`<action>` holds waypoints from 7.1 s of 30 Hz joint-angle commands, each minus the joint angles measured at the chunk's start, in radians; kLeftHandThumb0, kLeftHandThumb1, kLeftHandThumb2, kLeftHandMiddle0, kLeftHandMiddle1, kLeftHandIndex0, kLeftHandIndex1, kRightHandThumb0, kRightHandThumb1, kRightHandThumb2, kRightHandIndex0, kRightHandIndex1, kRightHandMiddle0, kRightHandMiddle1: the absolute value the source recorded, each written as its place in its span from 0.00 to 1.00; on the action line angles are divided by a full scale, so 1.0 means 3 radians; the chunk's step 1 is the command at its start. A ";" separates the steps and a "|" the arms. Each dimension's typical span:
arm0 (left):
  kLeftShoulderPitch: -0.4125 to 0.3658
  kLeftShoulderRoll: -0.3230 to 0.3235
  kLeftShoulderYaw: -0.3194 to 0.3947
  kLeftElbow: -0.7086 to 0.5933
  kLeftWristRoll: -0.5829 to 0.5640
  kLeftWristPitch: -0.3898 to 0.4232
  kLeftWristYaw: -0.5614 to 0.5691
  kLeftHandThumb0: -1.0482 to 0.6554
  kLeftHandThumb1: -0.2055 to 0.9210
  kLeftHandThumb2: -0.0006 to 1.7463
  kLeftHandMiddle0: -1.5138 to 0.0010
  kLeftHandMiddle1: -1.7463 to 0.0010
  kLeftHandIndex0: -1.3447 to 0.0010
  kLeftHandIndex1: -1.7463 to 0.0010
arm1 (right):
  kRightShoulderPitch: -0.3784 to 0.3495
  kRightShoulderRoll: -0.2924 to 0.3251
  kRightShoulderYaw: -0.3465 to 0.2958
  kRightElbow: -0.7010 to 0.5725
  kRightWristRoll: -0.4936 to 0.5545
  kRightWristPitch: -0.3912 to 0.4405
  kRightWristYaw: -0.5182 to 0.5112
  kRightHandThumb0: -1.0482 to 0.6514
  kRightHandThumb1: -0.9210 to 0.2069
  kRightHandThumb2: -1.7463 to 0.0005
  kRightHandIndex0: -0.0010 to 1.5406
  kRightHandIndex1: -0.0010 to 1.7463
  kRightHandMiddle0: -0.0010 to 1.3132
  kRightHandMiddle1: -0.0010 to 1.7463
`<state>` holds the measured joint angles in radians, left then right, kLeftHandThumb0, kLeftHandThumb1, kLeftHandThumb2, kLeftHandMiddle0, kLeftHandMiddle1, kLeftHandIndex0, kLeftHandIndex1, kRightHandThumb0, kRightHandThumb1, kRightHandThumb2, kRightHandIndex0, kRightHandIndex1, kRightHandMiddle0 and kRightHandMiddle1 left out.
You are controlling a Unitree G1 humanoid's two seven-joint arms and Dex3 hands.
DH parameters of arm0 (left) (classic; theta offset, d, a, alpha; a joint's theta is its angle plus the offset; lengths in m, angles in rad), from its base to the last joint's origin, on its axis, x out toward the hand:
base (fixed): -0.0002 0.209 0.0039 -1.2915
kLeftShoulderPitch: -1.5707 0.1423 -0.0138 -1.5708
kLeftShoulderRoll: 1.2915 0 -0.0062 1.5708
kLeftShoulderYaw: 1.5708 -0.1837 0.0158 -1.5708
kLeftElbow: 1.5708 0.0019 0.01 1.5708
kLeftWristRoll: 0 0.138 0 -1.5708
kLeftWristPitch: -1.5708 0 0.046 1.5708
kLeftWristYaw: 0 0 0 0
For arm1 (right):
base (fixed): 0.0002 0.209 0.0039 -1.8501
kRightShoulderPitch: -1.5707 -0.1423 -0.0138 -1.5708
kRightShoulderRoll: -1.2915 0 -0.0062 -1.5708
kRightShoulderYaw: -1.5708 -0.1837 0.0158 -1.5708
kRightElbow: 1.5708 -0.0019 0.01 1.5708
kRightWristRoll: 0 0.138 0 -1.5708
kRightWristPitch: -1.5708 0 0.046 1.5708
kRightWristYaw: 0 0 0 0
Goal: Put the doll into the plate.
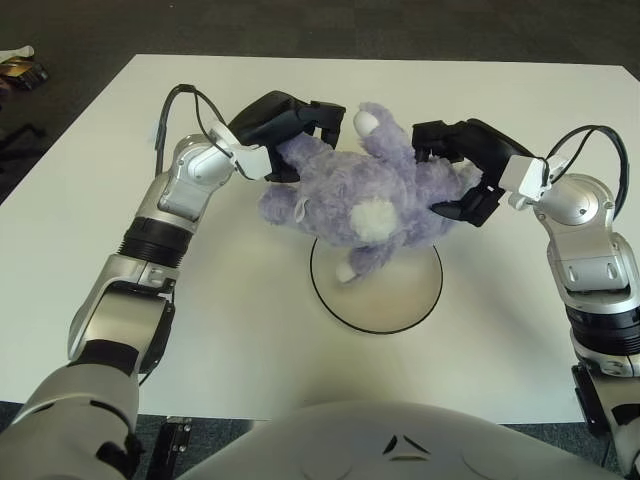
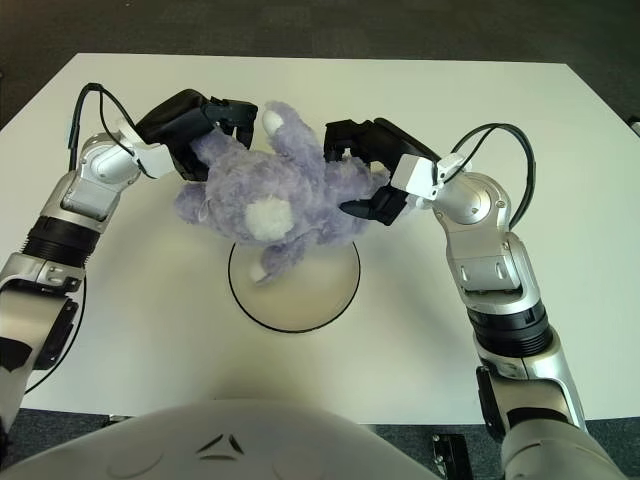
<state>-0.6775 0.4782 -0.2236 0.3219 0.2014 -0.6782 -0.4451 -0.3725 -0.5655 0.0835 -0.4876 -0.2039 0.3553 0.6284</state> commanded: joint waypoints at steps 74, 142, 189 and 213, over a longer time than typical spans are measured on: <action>0.0075 -0.0187 0.0206 0.0132 -0.0557 -0.0028 -0.0347 0.36 0.37 0.59 0.86 0.31 0.81 0.25 | -0.0067 -0.0413 -0.0159 -0.0075 0.0320 0.0113 0.0295 0.22 0.65 0.45 0.00 0.53 0.00 0.65; -0.0233 -0.0142 0.0612 0.0765 -0.1600 0.0574 -0.1614 0.09 0.89 0.27 0.93 0.79 1.00 0.60 | -0.0078 -0.0606 -0.0184 -0.0130 0.0471 0.0371 0.0280 0.23 0.64 0.46 0.00 0.47 0.00 0.62; -0.0456 -0.0238 0.0829 0.1686 -0.1248 -0.0331 -0.1511 0.06 1.00 0.40 0.90 0.81 1.00 0.61 | -0.0085 -0.0670 -0.0168 -0.0245 0.0453 0.0627 0.0267 0.26 0.65 0.44 0.01 0.43 0.00 0.56; -0.0377 -0.0147 0.0723 0.1452 -0.1253 -0.0072 -0.1754 0.10 1.00 0.32 0.90 0.78 1.00 0.57 | -0.0074 -0.0686 -0.0193 -0.0251 0.0480 0.0630 0.0260 0.29 0.66 0.43 0.03 0.44 0.00 0.60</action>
<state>-0.7920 0.4133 -0.0001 0.7715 -0.1564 -0.7263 -0.9286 -0.3944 -0.7662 0.0364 -0.5536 -0.0656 0.5260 0.7112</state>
